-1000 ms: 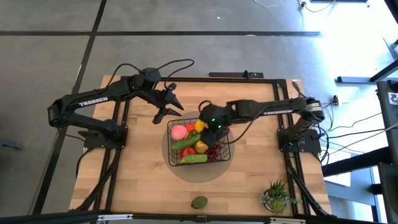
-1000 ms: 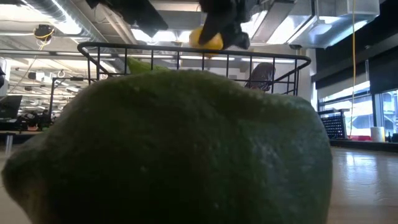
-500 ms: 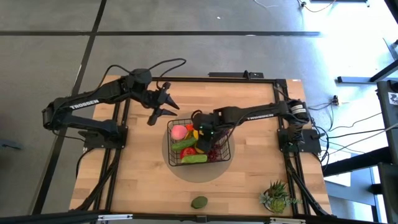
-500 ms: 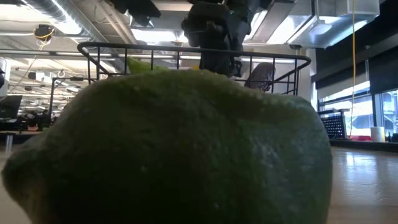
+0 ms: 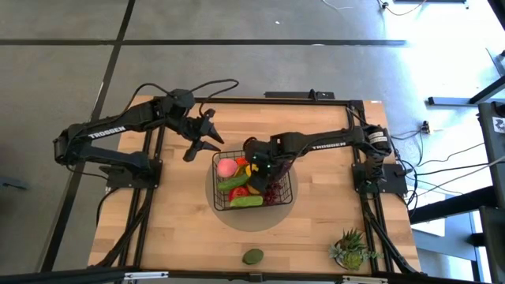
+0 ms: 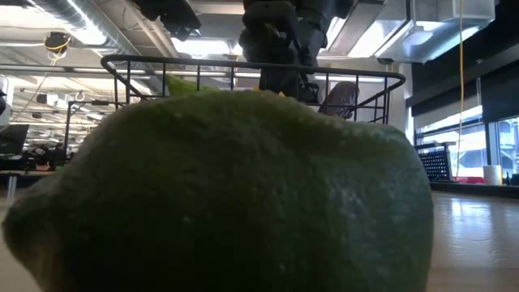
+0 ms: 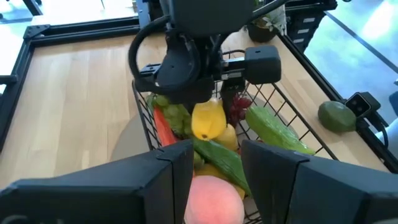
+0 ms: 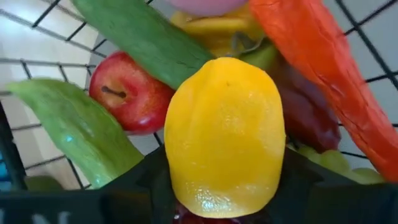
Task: Build produce basket
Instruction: Put the yellow lemon into the black wire basket
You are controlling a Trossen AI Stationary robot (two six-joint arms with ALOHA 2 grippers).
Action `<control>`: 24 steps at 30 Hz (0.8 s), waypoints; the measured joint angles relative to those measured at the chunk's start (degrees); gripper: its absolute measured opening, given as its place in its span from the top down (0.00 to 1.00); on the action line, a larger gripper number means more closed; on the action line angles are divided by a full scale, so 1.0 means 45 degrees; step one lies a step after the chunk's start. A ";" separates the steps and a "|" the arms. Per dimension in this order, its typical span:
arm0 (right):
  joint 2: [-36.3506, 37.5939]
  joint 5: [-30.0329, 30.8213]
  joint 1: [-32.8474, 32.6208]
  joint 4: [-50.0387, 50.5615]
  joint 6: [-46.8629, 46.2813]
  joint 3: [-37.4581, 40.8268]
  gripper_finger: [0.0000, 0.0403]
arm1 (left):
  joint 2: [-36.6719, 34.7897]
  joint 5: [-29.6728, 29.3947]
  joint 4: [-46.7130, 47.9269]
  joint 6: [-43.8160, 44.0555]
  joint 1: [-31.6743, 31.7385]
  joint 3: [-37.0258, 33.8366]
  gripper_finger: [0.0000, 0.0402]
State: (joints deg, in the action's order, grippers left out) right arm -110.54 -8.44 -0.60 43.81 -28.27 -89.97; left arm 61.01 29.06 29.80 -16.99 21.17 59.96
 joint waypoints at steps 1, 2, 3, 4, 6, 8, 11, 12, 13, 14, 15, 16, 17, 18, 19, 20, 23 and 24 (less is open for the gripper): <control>0.0000 -0.0019 0.0044 0.0000 -0.0163 0.0000 0.53 | 0.0000 0.0000 0.0000 0.0008 0.0000 0.0000 0.69; 0.0000 -0.0033 0.0097 0.0009 -0.0325 0.0000 0.52 | 0.0000 0.0000 0.0002 0.0009 0.0000 0.0000 0.69; 0.0000 -0.0047 0.0153 0.0022 -0.0318 0.0000 0.51 | 0.0000 0.0000 0.0000 0.0018 0.0000 0.0000 0.69; 0.0000 -0.0050 0.0204 0.0052 -0.0229 0.0000 0.51 | 0.0000 0.0000 0.0000 0.0018 0.0000 0.0000 0.69; -0.0009 -0.0054 0.0341 0.0126 -0.0003 0.0000 0.50 | 0.0000 0.0000 0.0000 0.0022 0.0000 0.0000 0.69; -0.0049 -0.0075 0.0486 0.0141 -0.0161 0.0000 0.50 | 0.0000 0.0000 0.0000 0.0079 0.0000 0.0000 0.69; -0.0058 -0.0109 0.0591 0.0152 -0.0275 0.0000 0.51 | 0.0000 0.0000 0.0000 0.0087 0.0000 0.0000 0.69; -0.0058 -0.0109 0.0612 0.0143 -0.0275 0.0000 0.52 | 0.0000 0.0000 0.0000 0.0086 0.0000 0.0000 0.69; -0.0058 -0.0111 0.0621 0.0162 -0.0295 0.0000 0.53 | 0.0000 0.0000 0.0001 0.0086 0.0000 0.0000 0.69; -0.0058 -0.0136 0.0649 0.0169 -0.0334 0.0000 0.55 | 0.0000 0.0000 0.0006 0.0090 0.0000 0.0000 0.69; -0.0058 -0.0167 0.0671 0.0165 -0.0346 0.0000 0.56 | 0.0000 0.0000 0.0015 0.0090 0.0000 0.0000 0.69; -0.0058 -0.0243 0.0684 0.0161 -0.0346 0.0000 0.57 | 0.0000 0.0000 0.0030 0.0091 0.0000 0.0000 0.69; -0.0058 -0.0360 0.0714 0.0165 -0.0350 0.0000 0.57 | 0.0000 0.0000 0.0034 0.0100 0.0000 0.0000 0.69; -0.0058 -0.0439 0.0755 0.0165 -0.0418 0.0000 0.57 | 0.0004 0.0000 0.0038 0.0100 0.0000 0.0000 0.69; -0.0058 -0.0427 0.0785 0.0168 -0.0668 0.0000 0.56 | 0.0005 0.0000 0.0041 0.0100 0.0000 0.0000 0.69; -0.0058 -0.0424 0.0823 0.0175 -0.0850 0.0000 0.55 | 0.0005 0.0000 0.0041 0.0100 0.0000 0.0000 0.69; -0.0058 -0.0403 0.0875 0.0199 -0.0772 0.0000 0.51 | 0.0005 0.0000 0.0044 0.0110 -0.0002 0.0000 0.69; -0.0058 -0.0381 0.0875 0.0194 -0.0614 0.0000 0.50 | 0.0005 0.0000 0.0044 0.0110 -0.0033 0.0000 0.69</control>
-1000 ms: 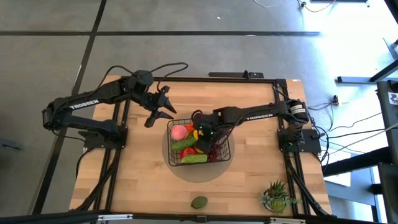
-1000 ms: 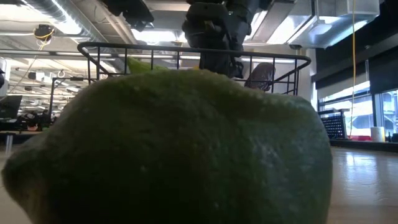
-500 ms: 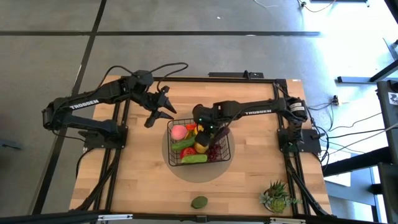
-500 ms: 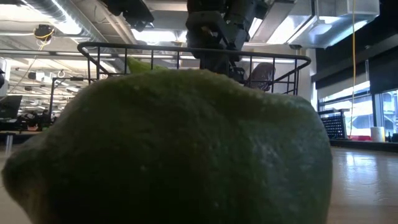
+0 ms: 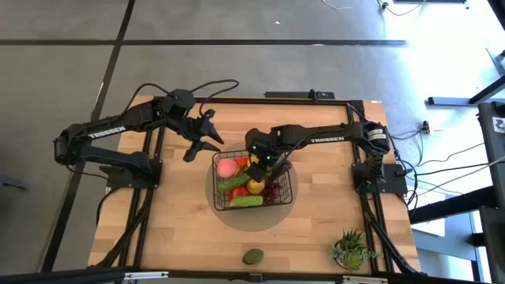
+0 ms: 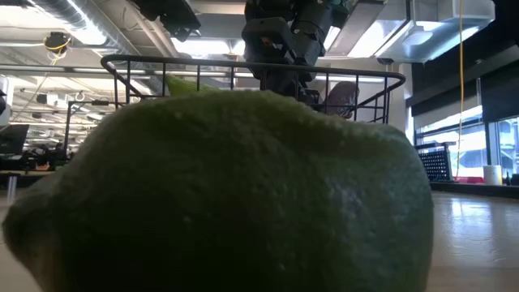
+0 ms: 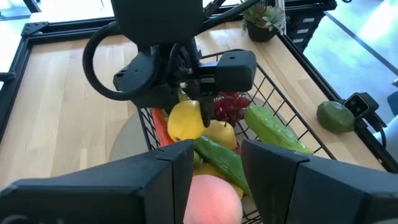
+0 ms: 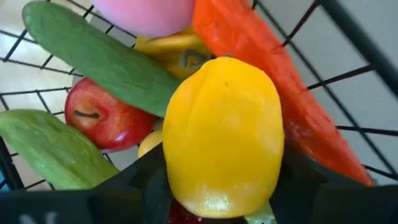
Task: Build produce basket
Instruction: Put the yellow lemon into the black wire basket, then put the green lime into the black wire basket
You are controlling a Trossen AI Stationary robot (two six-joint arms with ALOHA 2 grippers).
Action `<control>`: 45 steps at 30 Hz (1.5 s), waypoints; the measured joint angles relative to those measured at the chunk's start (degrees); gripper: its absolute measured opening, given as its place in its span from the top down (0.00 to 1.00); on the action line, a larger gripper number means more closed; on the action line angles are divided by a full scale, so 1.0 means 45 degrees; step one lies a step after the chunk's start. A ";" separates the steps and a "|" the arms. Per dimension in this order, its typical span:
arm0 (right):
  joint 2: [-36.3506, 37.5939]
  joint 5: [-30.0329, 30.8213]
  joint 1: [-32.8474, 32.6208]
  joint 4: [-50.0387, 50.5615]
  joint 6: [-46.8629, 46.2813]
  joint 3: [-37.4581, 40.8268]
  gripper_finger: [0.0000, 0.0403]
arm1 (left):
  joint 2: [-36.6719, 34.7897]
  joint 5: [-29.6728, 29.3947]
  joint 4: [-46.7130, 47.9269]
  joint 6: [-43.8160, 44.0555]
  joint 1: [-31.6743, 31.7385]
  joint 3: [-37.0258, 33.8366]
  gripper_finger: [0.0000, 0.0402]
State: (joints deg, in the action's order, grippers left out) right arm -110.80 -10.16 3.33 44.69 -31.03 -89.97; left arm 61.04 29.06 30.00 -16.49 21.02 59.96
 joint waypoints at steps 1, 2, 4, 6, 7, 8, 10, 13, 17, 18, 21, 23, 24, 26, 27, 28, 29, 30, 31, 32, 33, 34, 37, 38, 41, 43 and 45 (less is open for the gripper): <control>0.0000 -0.0009 -0.0005 0.0005 0.0069 0.0000 0.48 | 0.0000 0.0000 0.0000 0.0000 -0.0045 0.0000 0.69; 0.0000 -0.0019 -0.0015 0.0014 0.0091 0.0000 0.47 | 0.0005 -0.0004 0.0000 0.0000 -0.0110 0.0000 0.69; 0.0000 -0.0014 -0.0024 0.0011 -0.0028 0.0000 0.45 | 0.0005 0.0003 0.0000 0.0000 -0.0207 0.0000 0.69; 0.0000 -0.0019 -0.0034 0.0017 -0.0055 0.0000 0.43 | 0.0005 0.0006 0.0001 -0.0004 -0.0313 0.0000 0.69; 0.0000 -0.0021 -0.0034 0.0034 -0.0052 0.0000 0.42 | 0.0005 0.0006 0.0000 -0.0005 -0.0372 0.0000 0.69; 0.0000 -0.0042 -0.0034 0.0037 -0.0052 0.0000 0.42 | 0.0005 0.0000 0.0000 -0.0004 -0.0442 0.0000 0.69; 0.0000 -0.0243 -0.0034 0.0034 -0.0115 0.0000 0.42 | 0.0005 0.0000 0.0000 -0.0005 -0.0568 0.0000 0.69; 0.0000 -0.0990 -0.0024 0.0019 -0.0186 0.0000 0.41 | 0.0005 0.0007 0.0005 -0.0001 -0.0696 0.0000 0.69; 0.0090 -0.1036 -0.0049 0.0051 -0.0079 0.0000 0.41 | 0.0005 0.0004 0.0010 0.0090 -0.0824 0.0000 0.69; 0.0173 -0.1008 -0.0074 0.0088 -0.0091 0.0000 0.41 | 0.0005 0.0005 0.0016 0.0242 -0.0846 0.0000 0.69; 0.0455 -0.0594 -0.0127 0.0159 -0.0358 -0.0005 0.41 | 0.0005 0.0003 0.0288 0.0582 -0.0852 0.0000 0.69; 0.0654 -0.0066 -0.0136 0.0357 -0.0573 -0.0005 0.41 | 0.0005 -0.0001 0.0591 0.0639 -0.0857 0.0000 0.69; 0.0774 0.0093 -0.0136 0.0453 -0.0701 -0.0005 0.41 | 0.0005 0.0000 0.0763 0.0643 -0.0873 0.0000 0.69; 0.1074 0.0359 -0.0136 0.0592 -0.0823 -0.0005 0.41 | 0.0005 -0.0005 0.1047 0.0704 -0.0940 0.0000 0.69; 0.1250 0.0541 -0.0138 0.0636 -0.0963 -0.0005 0.41 | 0.0005 -0.0005 0.1155 0.0819 -0.0991 0.0000 0.69; 0.1415 0.0726 -0.0151 0.0721 -0.1062 -0.0005 0.41 | 0.0005 -0.0002 0.1200 0.0963 -0.1049 0.0000 0.69; 0.1577 0.0892 -0.0192 0.0755 -0.1074 -0.0005 0.41 | 0.0005 0.0000 0.1221 0.1174 -0.1108 0.0000 0.69; 0.1801 0.1037 -0.0231 0.0755 -0.1044 -0.0005 0.41 | 0.0005 -0.0003 0.1229 0.1375 -0.1179 0.0000 0.69; 0.2036 0.1240 -0.0295 0.0810 -0.0891 -0.0005 0.41 | -0.0002 0.0000 0.1233 0.1578 -0.1237 0.0000 0.69; 0.2317 0.1425 -0.0385 0.0789 -0.0700 -0.0005 0.41 | -0.0049 -0.0005 0.1254 0.1709 -0.1320 0.0000 0.69; 0.2605 0.1682 -0.0494 0.0791 -0.0605 -0.0005 0.41 | -0.0133 -0.0010 0.1263 0.1889 -0.1395 0.0000 0.69; 0.2902 0.1970 -0.0630 0.0766 -0.0564 -0.0009 0.41 | -0.0215 -0.0004 0.1262 0.1973 -0.1457 0.0000 0.69; 0.3760 0.2946 -0.1162 0.0619 -0.0338 -0.0010 0.41 | -0.0386 -0.0010 0.1263 0.2001 -0.1592 0.0000 0.69; 0.4075 0.3270 -0.1359 0.0581 -0.0256 -0.0010 0.41 | -0.0456 -0.0006 0.1263 0.2051 -0.1636 0.0000 0.69; 0.4942 0.4211 -0.1944 0.0606 0.0163 -0.0015 0.41 | -0.0727 -0.0271 0.1241 0.2390 -0.1762 0.0003 0.69; 0.5382 0.4651 -0.2251 0.0626 0.0797 -0.0015 0.41 | -0.0887 -0.0588 0.1214 0.2618 -0.1899 0.0001 0.69; 0.5756 0.4660 -0.2446 0.0692 0.1659 -0.0015 0.41 | -0.0962 -0.0935 0.1211 0.2839 -0.2167 0.0010 0.69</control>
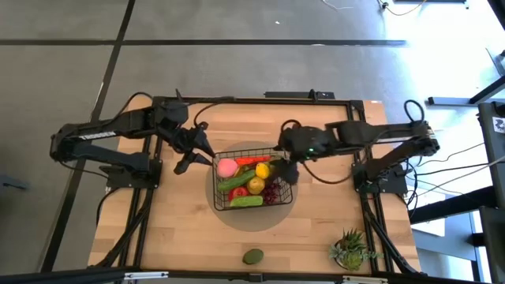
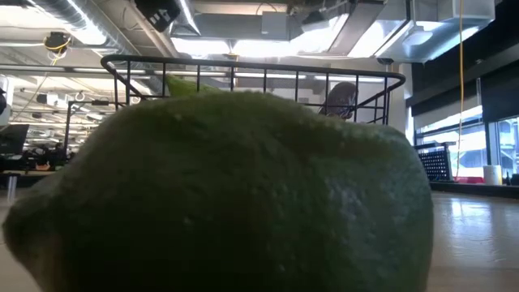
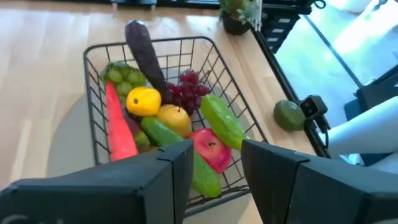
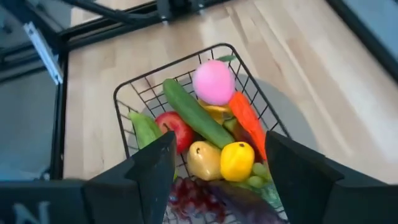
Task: Build produce basket
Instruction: Put the green lime into the black wire basket
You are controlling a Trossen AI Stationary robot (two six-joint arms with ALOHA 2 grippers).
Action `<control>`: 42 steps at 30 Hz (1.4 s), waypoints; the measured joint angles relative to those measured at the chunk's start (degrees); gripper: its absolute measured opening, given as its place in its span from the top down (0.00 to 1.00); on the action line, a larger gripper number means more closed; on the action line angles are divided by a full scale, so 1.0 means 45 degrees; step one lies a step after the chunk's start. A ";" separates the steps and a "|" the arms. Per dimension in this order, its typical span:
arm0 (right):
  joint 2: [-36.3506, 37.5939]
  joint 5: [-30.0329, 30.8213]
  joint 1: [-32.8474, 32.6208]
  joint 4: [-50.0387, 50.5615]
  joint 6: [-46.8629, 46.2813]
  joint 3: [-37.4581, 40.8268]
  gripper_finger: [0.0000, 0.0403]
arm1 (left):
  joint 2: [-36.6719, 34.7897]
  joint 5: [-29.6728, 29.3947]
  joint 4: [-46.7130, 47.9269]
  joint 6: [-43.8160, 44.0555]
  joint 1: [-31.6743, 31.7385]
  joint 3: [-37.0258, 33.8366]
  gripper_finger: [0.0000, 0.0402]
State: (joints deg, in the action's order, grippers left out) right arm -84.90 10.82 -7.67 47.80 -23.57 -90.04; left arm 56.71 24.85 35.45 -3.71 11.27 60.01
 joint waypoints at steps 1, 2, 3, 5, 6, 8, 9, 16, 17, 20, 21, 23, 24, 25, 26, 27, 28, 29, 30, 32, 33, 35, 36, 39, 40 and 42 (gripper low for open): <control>0.0147 0.0006 -0.0057 0.0077 0.0338 0.0000 0.41 | -0.0027 -0.0134 0.0015 0.0120 -0.0151 0.0000 0.69; 0.0276 0.0023 -0.0101 0.0118 0.0629 0.0000 0.41 | -0.0043 -0.0220 -0.0016 0.0150 -0.0334 0.0000 0.69; 0.0388 0.0021 -0.0111 0.0186 0.0888 0.0000 0.41 | -0.0054 -0.0327 -0.0034 0.0204 -0.0578 0.0000 0.69; 0.0544 0.0013 -0.0114 0.0352 0.1423 0.0000 0.41 | -0.0043 -0.0606 -0.0047 0.0632 -0.1183 0.0000 0.69; 0.0616 0.0023 -0.0114 0.0452 0.1736 0.0005 0.41 | -0.0034 -0.0916 -0.0144 0.1008 -0.1531 0.0000 0.69; 0.0751 -0.0017 -0.0114 0.0548 0.2349 0.0005 0.41 | 0.0009 -0.1992 -0.0539 0.1982 -0.2336 0.0000 0.69; 0.0802 -0.0119 -0.0107 0.0665 0.2687 0.0002 0.41 | 0.0083 -0.2612 -0.0791 0.2485 -0.2794 0.0000 0.69; 0.0998 -0.2826 -0.0109 0.2196 0.4537 0.0005 0.41 | 0.0699 -0.6152 -0.2882 0.4958 -0.5899 0.0074 0.69; 0.1000 -0.3194 -0.0109 0.2335 0.4708 0.0005 0.41 | 0.0918 -0.6593 -0.2911 0.5268 -0.6276 0.0308 0.69; 0.0996 -0.3769 -0.0111 0.2902 0.5113 0.0010 0.41 | 0.1872 -0.7730 -0.2909 0.5756 -0.7221 0.1458 0.69; 0.0996 -0.3761 -0.0109 0.2988 0.5166 0.0010 0.41 | 0.2255 -0.7980 -0.2808 0.5723 -0.7457 0.1999 0.69; 0.0996 -0.3761 -0.0109 0.3229 0.5198 0.0011 0.41 | 0.3053 -0.8217 -0.2066 0.5519 -0.7844 0.3332 0.69; 0.0996 -0.3761 -0.0109 0.3228 0.5196 0.0015 0.41 | 0.3520 -0.8292 -0.1328 0.5496 -0.8002 0.4118 0.69; 0.0996 -0.3761 -0.0109 0.3216 0.5212 0.0015 0.41 | 0.4010 -0.8335 -0.0439 0.5550 -0.8113 0.4866 0.69; 0.0996 -0.3762 -0.0109 0.3218 0.5295 0.0015 0.41 | 0.4533 -0.8357 0.0408 0.5753 -0.8190 0.5587 0.69; 0.0996 -0.3766 -0.0109 0.3213 0.5317 0.0015 0.41 | 0.5056 -0.8379 0.1197 0.5984 -0.8235 0.6291 0.69; 0.0996 -0.3766 -0.0109 0.3217 0.5315 0.0015 0.41 | 0.5547 -0.8398 0.1987 0.6186 -0.8267 0.6940 0.69; 0.0996 -0.3766 -0.0109 0.3218 0.5309 0.0015 0.41 | 0.6014 -0.8415 0.2634 0.6412 -0.8306 0.7562 0.69; 0.0996 -0.3766 -0.0109 0.3228 0.5307 0.0015 0.41 | 0.6443 -0.8426 0.3081 0.6587 -0.8331 0.8154 0.69; 0.0996 -0.3768 -0.0109 0.3276 0.5346 0.0015 0.41 | 0.7265 -0.8349 0.3928 0.6953 -0.8419 0.9262 0.69; 0.0996 -0.3771 -0.0109 0.3331 0.5375 0.0015 0.41 | 0.7650 -0.8176 0.4317 0.7135 -0.8481 0.9704 0.69; 0.1009 -0.3775 -0.0109 0.3447 0.5513 0.0015 0.41 | 0.8410 -0.7786 0.4956 0.7547 -0.8626 1.0443 0.69; 0.1031 -0.3785 -0.0109 0.3491 0.5621 0.0015 0.41 | 0.8729 -0.7669 0.5270 0.7866 -0.8721 1.0694 0.69; 0.1182 -0.4130 -0.0104 0.3532 0.5791 0.0015 0.41 | 0.9465 -0.7353 0.5703 0.9108 -0.8926 1.0992 0.69; 0.1272 -0.4438 -0.0104 0.3538 0.5970 0.0015 0.41 | 0.9683 -0.7080 0.5701 0.9429 -0.8981 1.0992 0.69; 0.1466 -0.4929 -0.0104 0.3536 0.6276 0.0015 0.41 | 1.0169 -0.6536 0.5697 0.9906 -0.9029 1.0992 0.69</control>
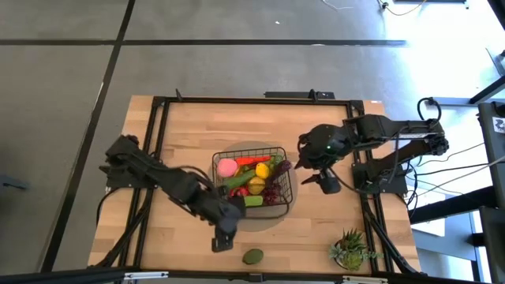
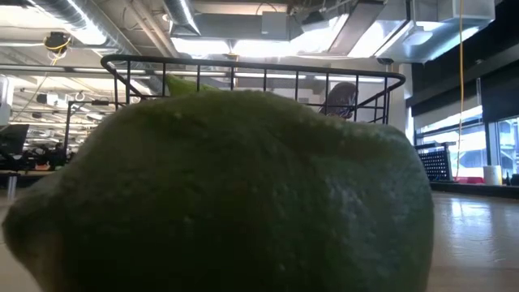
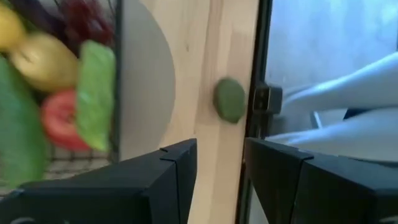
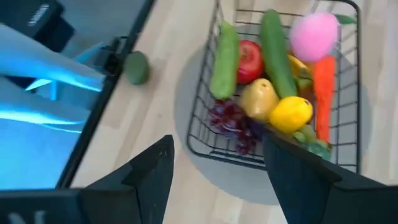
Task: Build produce basket
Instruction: Put the green lime into the black wire basket
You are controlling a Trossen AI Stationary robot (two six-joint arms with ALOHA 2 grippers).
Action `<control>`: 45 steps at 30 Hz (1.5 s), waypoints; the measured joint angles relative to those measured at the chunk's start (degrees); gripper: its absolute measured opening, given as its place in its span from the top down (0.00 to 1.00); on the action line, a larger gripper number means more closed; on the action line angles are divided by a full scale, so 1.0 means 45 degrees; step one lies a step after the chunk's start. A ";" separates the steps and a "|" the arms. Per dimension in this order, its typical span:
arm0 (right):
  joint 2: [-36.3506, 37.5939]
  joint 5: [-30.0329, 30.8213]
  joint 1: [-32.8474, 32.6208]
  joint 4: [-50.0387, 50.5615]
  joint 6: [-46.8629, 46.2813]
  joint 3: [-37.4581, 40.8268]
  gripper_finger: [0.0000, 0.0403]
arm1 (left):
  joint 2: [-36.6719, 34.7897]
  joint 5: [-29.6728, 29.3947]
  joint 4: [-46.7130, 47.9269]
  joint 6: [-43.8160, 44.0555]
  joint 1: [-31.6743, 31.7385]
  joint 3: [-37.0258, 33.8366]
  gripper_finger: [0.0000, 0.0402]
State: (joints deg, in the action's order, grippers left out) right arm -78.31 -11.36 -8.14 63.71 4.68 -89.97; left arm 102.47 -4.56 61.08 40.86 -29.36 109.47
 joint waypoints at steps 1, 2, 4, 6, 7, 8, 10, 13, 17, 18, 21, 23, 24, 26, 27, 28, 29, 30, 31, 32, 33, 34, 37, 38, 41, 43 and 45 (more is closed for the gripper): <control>0.0113 -0.0162 -0.0001 0.0004 0.0085 0.0000 0.41 | 0.0222 0.0196 0.0025 0.0149 -0.0005 0.0000 0.69; 0.0208 -0.0192 -0.0006 0.0006 0.0115 0.0000 0.41 | 0.0417 0.0343 0.0083 0.0231 -0.0005 -0.0005 0.69; 0.0435 -0.0183 -0.0005 0.0035 0.0124 0.0000 0.41 | 0.0726 0.0623 0.0120 0.0239 0.0090 0.0000 0.69; 0.0630 -0.0174 0.0000 0.0036 0.0124 0.0000 0.41 | 0.0934 0.0923 0.0426 0.0169 0.0238 0.0000 0.69; 0.0721 -0.0173 0.0000 0.0036 0.0124 0.0000 0.41 | 0.1019 0.1217 0.0552 0.0030 0.0356 0.0000 0.69; 0.0800 -0.0173 0.0000 0.0034 0.0124 0.0000 0.41 | 0.1053 0.1438 0.0670 -0.0134 0.0451 0.0000 0.69; 0.0923 -0.0178 0.0008 0.0031 0.0124 0.0000 0.41 | 0.1039 0.1942 0.0944 -0.0430 0.0611 0.0000 0.69; 0.1026 -0.0183 0.0015 0.0036 0.0075 0.0000 0.41 | 0.1018 0.2223 0.0870 -0.0562 0.0732 0.0000 0.69; 0.1068 -0.0222 0.0006 0.0035 0.0076 0.0000 0.41 | 0.1027 0.1750 0.0750 -0.0187 0.0656 0.0000 0.69; 0.1069 -0.0394 -0.0008 0.0047 0.0084 0.0000 0.41 | 0.1027 0.1668 0.0607 -0.0124 0.0601 0.0000 0.69; 0.1069 -0.1167 -0.0105 0.0192 0.0421 0.0000 0.41 | 0.1274 0.1298 -0.0385 -0.0112 0.0375 0.0019 0.69; 0.1074 -0.1521 -0.0259 0.0269 0.1065 0.0000 0.41 | 0.1465 0.1115 -0.0709 -0.0007 0.0155 0.0000 0.69; 0.1079 -0.1490 -0.0347 0.0264 0.1131 0.0000 0.41 | 0.1599 0.1148 -0.0933 0.0161 0.0068 0.0001 0.69; 0.1079 -0.1436 -0.0472 0.0385 0.1191 0.0000 0.41 | 0.1851 0.1147 -0.1259 0.0228 -0.0165 0.0015 0.69; 0.1067 -0.1431 -0.0527 0.0511 0.1241 0.0000 0.41 | 0.2009 0.1139 -0.1187 0.0228 -0.0265 0.0010 0.69; 0.1046 -0.1427 -0.0588 0.0592 0.1293 0.0000 0.41 | 0.2169 0.1136 -0.1239 0.0232 -0.0310 0.0010 0.69; 0.1023 -0.1410 -0.0636 0.0627 0.1352 0.0000 0.41 | 0.2313 0.1121 -0.1351 0.0233 -0.0360 0.0010 0.69; 0.1005 -0.1384 -0.0682 0.0643 0.1405 0.0001 0.41 | 0.2427 0.1090 -0.1342 0.0238 -0.0388 0.0004 0.69; 0.0974 -0.1307 -0.0711 0.0614 0.1425 0.0026 0.41 | 0.2531 0.1098 -0.1302 0.0236 -0.0393 -0.0005 0.69; 0.0966 -0.1129 -0.0720 0.0577 0.1383 0.0059 0.41 | 0.2617 0.1141 -0.1415 0.0233 -0.0392 -0.0005 0.69; 0.0942 -0.0816 -0.0734 0.0595 0.1191 0.0068 0.41 | 0.2677 0.1160 -0.1573 0.0230 -0.0389 -0.0005 0.69; 0.0845 -0.0378 -0.0757 0.0590 0.0853 0.0068 0.41 | 0.2697 0.1162 -0.1596 0.0233 -0.0389 -0.0005 0.69; 0.0522 0.0734 -0.0855 0.0697 0.0425 0.0078 0.41 | 0.2669 0.0957 -0.1828 0.0205 -0.0384 -0.0001 0.69; 0.0398 0.1008 -0.0871 0.0741 0.0410 0.0078 0.41 | 0.2668 0.0725 -0.1832 0.0186 -0.0389 0.0000 0.69; -0.0085 0.1250 -0.0874 0.0980 0.0275 0.0078 0.41 | 0.2668 0.0077 -0.1815 0.0185 -0.0390 -0.0005 0.69; -0.0440 0.1278 -0.0874 0.1037 0.0311 0.0078 0.41 | 0.2668 -0.0070 -0.1848 0.0185 -0.0423 -0.0005 0.69; -0.0706 0.1280 -0.0874 0.1051 0.0326 0.0083 0.41 | 0.2668 -0.0228 -0.1978 0.0227 -0.0503 -0.0005 0.69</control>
State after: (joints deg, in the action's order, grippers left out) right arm -81.48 -5.61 -12.08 68.45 6.14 -89.60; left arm 114.48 -5.59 52.18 41.88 -31.63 109.45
